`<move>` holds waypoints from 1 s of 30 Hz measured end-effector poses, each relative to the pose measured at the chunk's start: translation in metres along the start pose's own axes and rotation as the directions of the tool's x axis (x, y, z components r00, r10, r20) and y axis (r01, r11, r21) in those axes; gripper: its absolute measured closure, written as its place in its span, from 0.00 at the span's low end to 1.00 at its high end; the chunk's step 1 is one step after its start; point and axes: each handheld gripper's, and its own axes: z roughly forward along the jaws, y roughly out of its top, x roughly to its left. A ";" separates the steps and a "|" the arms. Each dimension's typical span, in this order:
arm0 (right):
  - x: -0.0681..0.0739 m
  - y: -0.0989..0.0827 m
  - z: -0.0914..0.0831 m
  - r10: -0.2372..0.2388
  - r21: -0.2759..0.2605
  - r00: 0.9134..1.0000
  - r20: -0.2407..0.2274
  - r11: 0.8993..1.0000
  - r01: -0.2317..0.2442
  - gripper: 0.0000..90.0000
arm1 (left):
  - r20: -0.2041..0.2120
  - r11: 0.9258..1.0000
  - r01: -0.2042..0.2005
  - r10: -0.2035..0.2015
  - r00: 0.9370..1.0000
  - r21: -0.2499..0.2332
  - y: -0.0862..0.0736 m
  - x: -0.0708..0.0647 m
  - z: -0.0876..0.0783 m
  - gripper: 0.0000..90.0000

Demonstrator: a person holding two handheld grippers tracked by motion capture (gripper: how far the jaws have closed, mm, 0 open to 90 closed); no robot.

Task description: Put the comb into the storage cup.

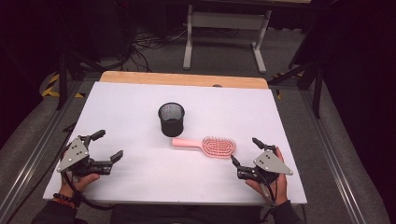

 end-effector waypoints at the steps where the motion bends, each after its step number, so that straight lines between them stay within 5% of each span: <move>1: 0.000 -0.001 0.000 -0.003 0.005 1.000 -0.002 1.000 0.003 0.12 | 0.003 1.000 -0.007 0.007 1.000 0.013 -0.001 0.000 0.001 0.08; 14: -0.007 -0.003 0.007 0.052 0.032 0.997 -0.059 0.998 -0.050 0.14 | 0.057 0.991 -0.087 0.082 0.995 0.103 -0.008 -0.011 0.008 0.10; 30: -0.014 0.023 0.034 0.019 0.141 0.972 -0.232 0.990 0.015 0.08 | 0.083 0.988 -0.057 0.046 0.996 0.147 -0.016 -0.014 0.007 0.08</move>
